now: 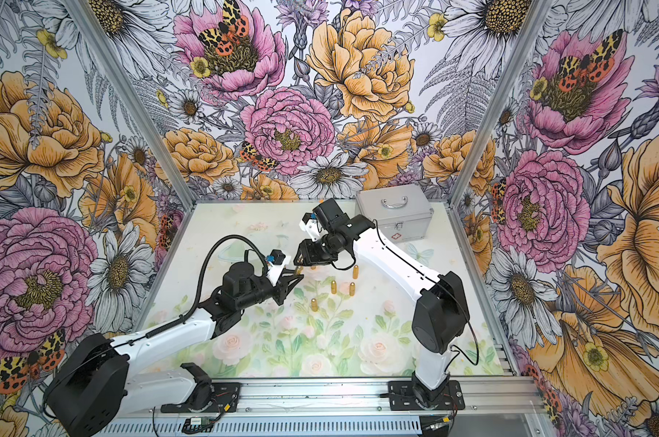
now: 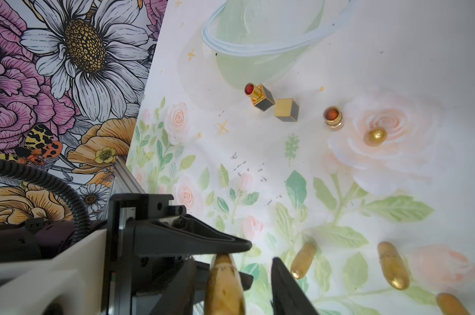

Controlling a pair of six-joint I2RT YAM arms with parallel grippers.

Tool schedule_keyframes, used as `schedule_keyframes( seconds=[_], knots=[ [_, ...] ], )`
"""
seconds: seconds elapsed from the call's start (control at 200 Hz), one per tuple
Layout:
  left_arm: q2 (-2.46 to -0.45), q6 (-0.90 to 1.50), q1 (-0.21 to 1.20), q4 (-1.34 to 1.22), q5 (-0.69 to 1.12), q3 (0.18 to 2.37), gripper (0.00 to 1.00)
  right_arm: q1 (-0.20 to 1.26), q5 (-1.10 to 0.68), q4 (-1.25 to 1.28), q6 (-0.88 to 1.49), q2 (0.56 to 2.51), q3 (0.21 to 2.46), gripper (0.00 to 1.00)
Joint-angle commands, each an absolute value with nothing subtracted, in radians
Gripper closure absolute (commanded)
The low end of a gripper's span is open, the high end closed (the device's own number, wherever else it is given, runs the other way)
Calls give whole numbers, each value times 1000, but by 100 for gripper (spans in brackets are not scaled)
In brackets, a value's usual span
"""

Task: Open the lipstick cap
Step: Open the cover of the lipstick.

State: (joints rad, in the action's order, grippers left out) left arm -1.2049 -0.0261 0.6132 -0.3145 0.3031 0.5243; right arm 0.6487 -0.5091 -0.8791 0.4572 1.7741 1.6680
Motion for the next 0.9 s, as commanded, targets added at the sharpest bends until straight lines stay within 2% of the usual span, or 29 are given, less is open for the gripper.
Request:
schedule_keyframes(
  seconds=[0.0,0.305,0.625,0.896],
  knots=[
    [-1174,-38,618,-295,281,516,100,653,-507,-839,475,1730,1694,59],
    [-1164,-38,620,-296,258,517,100,653,-514,-825,480,1742,1667,69],
    [-1164,-34,621,-296,237,522,100,656,-532,-812,485,1747,1644,70],
    [-1171,-28,622,-296,220,527,100,655,-531,-801,487,1740,1644,77]
  ],
)
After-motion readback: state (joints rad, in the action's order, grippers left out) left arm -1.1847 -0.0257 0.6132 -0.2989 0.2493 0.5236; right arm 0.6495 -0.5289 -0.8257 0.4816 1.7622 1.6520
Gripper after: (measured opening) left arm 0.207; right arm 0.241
